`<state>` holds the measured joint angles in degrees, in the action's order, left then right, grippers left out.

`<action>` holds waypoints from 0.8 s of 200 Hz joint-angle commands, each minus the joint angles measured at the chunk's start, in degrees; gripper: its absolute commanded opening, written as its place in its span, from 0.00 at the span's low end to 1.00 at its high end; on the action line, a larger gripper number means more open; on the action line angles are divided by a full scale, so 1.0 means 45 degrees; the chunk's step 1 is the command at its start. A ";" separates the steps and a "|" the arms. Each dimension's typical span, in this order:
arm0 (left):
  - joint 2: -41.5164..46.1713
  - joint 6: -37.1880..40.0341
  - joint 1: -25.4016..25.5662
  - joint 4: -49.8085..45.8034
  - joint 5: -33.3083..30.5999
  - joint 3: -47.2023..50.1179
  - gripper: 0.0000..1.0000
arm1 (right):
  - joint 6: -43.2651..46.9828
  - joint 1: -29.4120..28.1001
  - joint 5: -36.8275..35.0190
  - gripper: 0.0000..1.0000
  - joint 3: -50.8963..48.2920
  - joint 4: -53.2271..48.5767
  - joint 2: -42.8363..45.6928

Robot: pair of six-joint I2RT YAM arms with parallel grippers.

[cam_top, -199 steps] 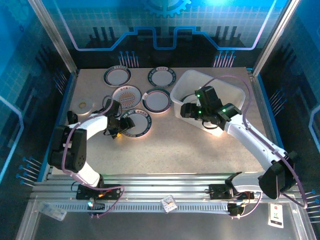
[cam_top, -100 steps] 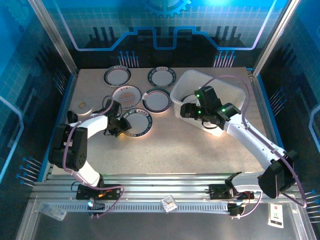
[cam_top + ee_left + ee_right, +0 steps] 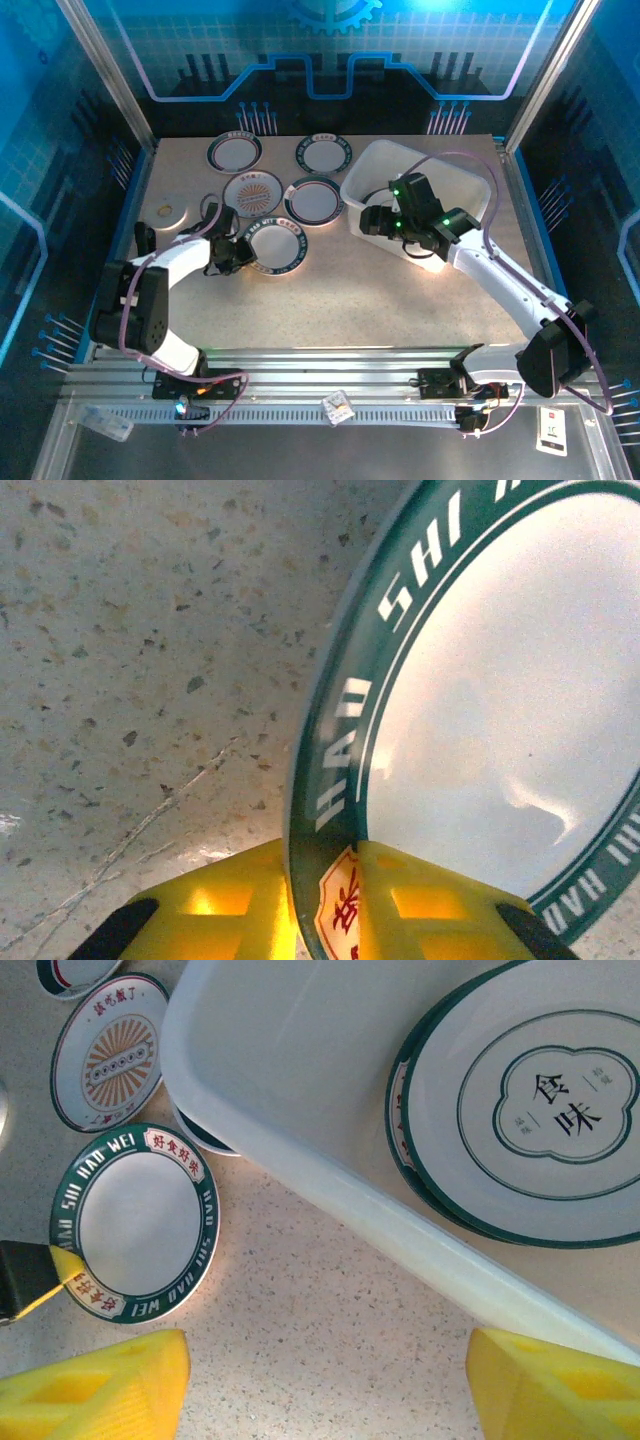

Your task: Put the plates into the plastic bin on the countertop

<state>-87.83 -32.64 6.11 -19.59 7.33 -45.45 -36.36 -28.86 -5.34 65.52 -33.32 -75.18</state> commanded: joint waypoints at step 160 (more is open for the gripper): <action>0.4857 0.0515 -0.0061 -0.1599 0.1226 0.0402 0.05 | -0.0142 -0.0231 0.0537 0.73 -0.0649 0.0725 0.1609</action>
<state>-68.25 -31.31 6.11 -25.85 9.76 -43.16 -36.40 -28.97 -3.88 63.31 -31.31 -69.25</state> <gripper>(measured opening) 0.075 0.734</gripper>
